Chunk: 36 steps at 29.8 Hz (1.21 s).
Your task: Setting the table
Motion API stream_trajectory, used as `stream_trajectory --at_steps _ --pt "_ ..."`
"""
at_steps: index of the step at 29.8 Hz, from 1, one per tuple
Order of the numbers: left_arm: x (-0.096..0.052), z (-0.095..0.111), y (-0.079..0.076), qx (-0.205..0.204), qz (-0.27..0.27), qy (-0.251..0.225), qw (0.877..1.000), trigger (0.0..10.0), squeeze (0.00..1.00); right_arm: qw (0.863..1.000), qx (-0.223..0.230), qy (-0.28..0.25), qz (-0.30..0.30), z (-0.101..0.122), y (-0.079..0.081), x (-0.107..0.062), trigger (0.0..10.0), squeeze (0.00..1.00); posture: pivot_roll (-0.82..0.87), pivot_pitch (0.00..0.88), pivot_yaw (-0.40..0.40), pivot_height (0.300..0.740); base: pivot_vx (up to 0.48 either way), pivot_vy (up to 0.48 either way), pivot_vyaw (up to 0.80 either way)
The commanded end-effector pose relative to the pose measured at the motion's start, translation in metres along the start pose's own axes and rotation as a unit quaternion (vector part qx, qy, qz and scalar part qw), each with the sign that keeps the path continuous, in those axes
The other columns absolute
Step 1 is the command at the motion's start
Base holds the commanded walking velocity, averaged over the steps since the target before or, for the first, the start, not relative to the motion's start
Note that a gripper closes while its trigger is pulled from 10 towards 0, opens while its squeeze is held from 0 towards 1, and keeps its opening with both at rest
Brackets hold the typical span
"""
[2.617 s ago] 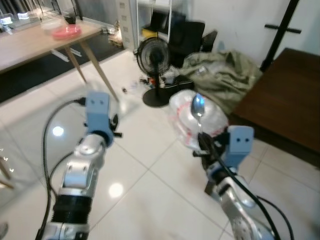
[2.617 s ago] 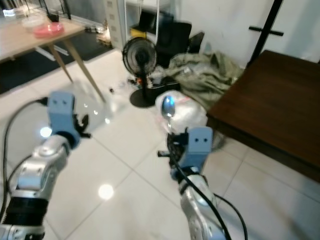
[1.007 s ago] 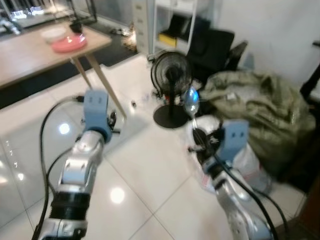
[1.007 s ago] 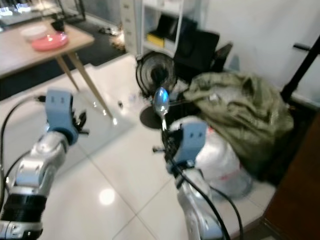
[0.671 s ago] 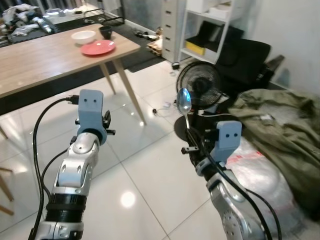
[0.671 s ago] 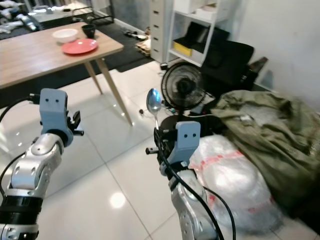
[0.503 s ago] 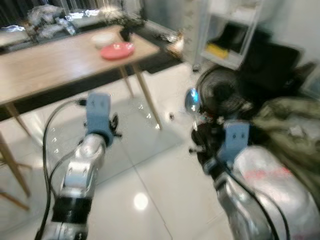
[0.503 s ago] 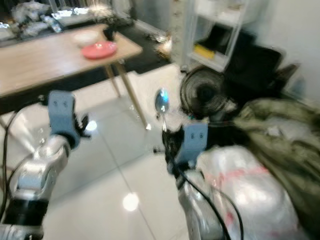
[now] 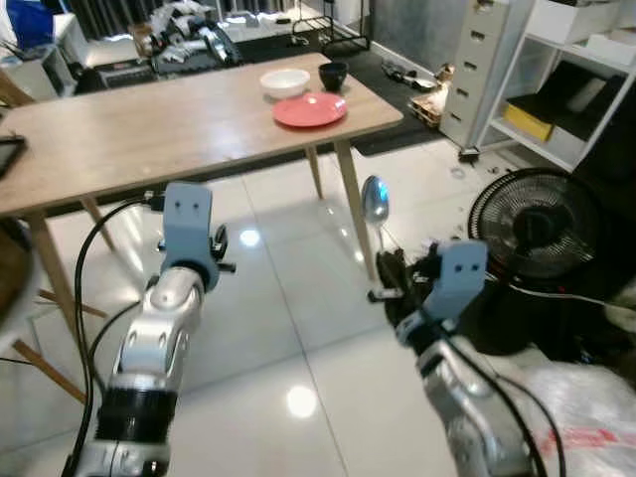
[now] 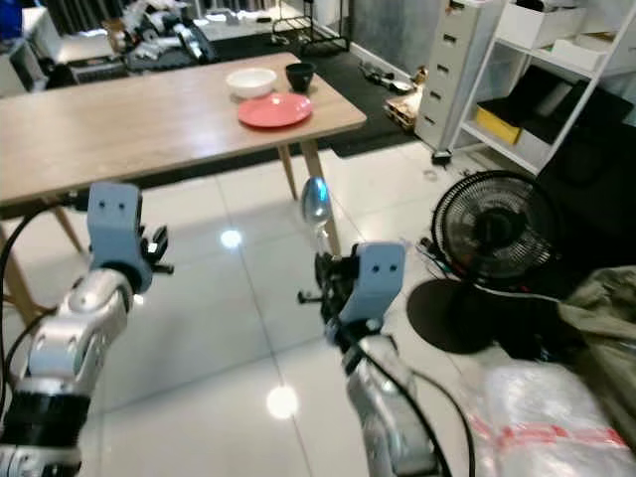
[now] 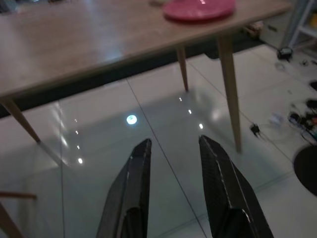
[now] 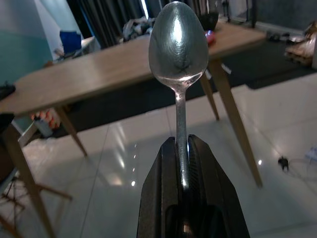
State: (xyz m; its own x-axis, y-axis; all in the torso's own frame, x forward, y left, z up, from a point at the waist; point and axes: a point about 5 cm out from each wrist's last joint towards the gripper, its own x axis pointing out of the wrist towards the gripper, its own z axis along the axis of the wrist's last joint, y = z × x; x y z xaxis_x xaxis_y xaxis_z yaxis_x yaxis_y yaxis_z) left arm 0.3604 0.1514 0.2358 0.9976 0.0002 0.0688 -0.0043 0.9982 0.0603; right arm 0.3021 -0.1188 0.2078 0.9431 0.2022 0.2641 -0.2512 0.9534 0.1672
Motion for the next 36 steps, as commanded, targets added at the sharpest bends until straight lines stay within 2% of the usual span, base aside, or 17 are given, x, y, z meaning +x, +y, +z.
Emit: stream_trajectory --at_steps 1,8,11,15,29,32,35,36 --pt "-0.002 -0.006 0.01 0.006 0.017 0.01 1.0 10.0 0.0 1.0 0.012 0.002 0.009 -0.004 0.008 0.0 10.0 0.0 0.09 0.119 0.138 0.74 0.48 0.0 0.0" --pt "-0.002 -0.006 0.011 0.007 0.016 0.01 1.0 10.0 0.0 1.0 0.012 -0.001 -0.022 -0.003 0.001 0.002 10.0 0.0 0.09 0.121 0.142 0.74 0.48 0.0 0.0" --pt "-0.002 -0.006 0.011 0.008 0.016 0.01 1.0 10.0 0.0 0.998 0.012 -0.01 -0.068 0.0 -0.012 0.003 10.0 0.0 0.1 0.126 0.142 0.74 0.48 0.0 0.0" --pt "-0.002 -0.006 0.012 0.008 0.016 0.011 1.0 10.0 0.0 0.997 0.01 -0.015 -0.082 0.002 -0.016 0.004 10.0 0.0 0.1 0.127 0.141 0.74 0.48 0.0 0.0" --pt "-0.002 -0.006 0.012 0.009 0.016 0.01 1.0 10.0 0.0 0.998 0.002 -0.024 -0.064 0.004 -0.01 0.007 10.0 0.0 0.1 0.129 0.142 0.74 0.48 0.0 0.0" --pt "-0.003 -0.005 0.013 0.021 0.007 0.006 1.0 10.0 0.0 0.999 -0.007 -0.025 -0.047 0.004 -0.006 0.009 10.0 0.0 0.1 0.129 0.141 0.74 0.48 0.0 0.0" --pt "-0.006 -0.004 0.011 0.028 -0.052 0.006 0.998 10.0 0.0 0.999 -0.017 -0.023 -0.024 0.004 0.001 0.011 10.0 0.0 0.11 0.13 0.14 0.74 0.48 0.0 0.0" --pt "-0.006 -0.004 0.011 0.028 -0.052 0.006 0.998 10.0 0.0 0.999 -0.017 -0.023 -0.024 0.004 0.001 0.011 10.0 0.0 0.11 0.13 0.14 0.74 0.48 0.0 0.0"
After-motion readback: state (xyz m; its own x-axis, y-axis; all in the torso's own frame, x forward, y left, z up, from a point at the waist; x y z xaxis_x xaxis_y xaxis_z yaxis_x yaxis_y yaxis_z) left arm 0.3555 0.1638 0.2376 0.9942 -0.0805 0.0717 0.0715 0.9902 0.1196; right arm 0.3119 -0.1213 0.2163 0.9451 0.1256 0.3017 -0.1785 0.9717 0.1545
